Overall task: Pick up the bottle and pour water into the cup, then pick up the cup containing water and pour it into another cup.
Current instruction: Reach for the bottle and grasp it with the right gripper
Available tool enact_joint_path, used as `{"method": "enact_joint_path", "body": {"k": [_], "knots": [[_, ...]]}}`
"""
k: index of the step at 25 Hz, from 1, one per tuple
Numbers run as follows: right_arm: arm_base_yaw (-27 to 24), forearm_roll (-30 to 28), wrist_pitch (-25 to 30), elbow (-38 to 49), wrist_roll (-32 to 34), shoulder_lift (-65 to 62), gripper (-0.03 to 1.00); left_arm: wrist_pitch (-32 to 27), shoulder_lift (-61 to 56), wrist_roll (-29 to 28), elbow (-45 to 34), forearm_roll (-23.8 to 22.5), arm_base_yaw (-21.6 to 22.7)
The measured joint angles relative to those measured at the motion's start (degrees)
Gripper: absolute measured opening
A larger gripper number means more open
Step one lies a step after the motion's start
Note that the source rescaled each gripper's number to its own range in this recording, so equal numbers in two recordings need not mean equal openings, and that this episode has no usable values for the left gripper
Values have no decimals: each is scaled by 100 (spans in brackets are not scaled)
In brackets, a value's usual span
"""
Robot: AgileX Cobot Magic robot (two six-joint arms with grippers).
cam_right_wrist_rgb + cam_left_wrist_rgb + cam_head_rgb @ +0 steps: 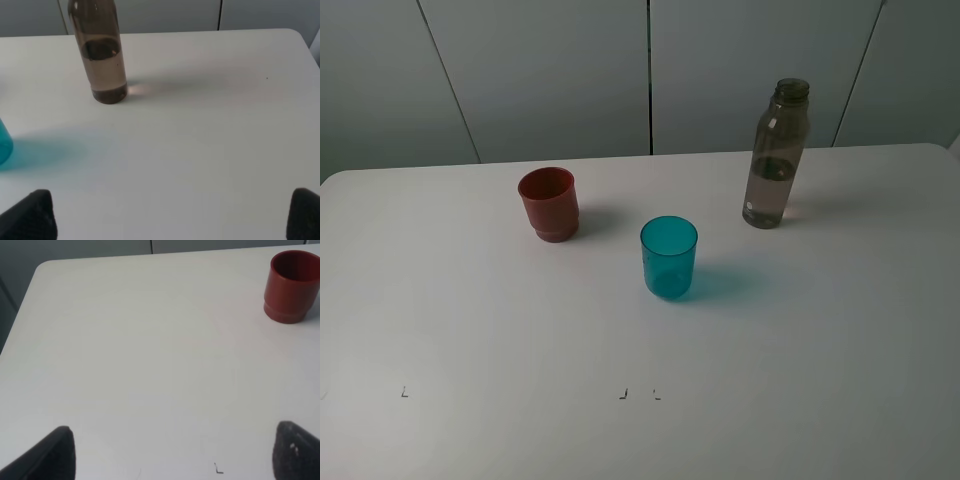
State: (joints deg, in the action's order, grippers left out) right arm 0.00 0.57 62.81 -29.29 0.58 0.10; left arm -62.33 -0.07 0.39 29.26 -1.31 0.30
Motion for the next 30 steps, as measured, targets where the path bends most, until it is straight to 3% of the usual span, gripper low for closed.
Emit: {"method": "enact_joint_path", "body": {"k": [21,30], "knots": [[0,296,0,-29,2,83,100,0,0,0,0,0,0],[0,202,-216,-803,2,1799,100,0,0,0,0,0,0]]}}
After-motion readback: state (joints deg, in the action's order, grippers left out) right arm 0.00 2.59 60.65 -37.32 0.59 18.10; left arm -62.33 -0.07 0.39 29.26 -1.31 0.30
